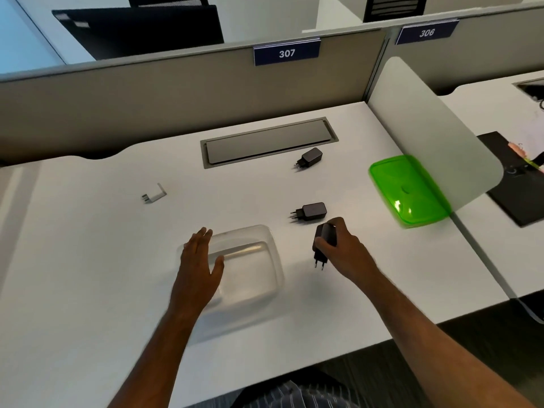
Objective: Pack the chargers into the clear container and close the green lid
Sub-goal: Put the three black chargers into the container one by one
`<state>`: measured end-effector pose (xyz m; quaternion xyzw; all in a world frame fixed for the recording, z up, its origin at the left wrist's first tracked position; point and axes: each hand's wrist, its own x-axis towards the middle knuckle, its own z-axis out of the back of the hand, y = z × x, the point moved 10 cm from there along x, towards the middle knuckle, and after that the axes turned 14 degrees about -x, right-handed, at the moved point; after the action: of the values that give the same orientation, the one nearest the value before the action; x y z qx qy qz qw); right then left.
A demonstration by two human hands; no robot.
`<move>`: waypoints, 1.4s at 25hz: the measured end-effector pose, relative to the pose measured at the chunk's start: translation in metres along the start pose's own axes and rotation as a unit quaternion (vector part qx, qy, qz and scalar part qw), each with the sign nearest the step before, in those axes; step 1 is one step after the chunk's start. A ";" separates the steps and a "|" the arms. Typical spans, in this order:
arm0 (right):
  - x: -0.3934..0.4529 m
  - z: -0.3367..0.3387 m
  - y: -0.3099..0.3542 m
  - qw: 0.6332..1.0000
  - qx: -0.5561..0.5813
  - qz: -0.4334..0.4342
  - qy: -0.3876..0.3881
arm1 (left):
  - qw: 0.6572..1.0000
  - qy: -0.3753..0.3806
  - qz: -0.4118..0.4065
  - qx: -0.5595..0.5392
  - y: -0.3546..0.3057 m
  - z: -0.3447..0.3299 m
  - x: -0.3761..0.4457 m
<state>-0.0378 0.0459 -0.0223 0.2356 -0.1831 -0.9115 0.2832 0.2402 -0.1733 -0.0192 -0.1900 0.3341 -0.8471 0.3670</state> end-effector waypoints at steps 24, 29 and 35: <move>-0.021 -0.175 0.186 0.932 -0.235 0.249 0.121 | 0.979 -0.029 0.162 -0.116 0.092 0.019 -0.053; -0.021 -0.190 0.188 0.920 -0.270 0.251 0.131 | 0.977 -0.025 0.168 -0.133 0.095 0.017 -0.053; -0.026 -0.195 0.186 0.920 -0.268 0.253 0.137 | 0.975 -0.026 0.173 -0.139 0.095 0.018 -0.053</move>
<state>0.1650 -0.1206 -0.0872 0.2190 0.0546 -0.7834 0.5791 0.3321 -0.1898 -0.0780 -0.2009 0.4668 -0.7106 0.4865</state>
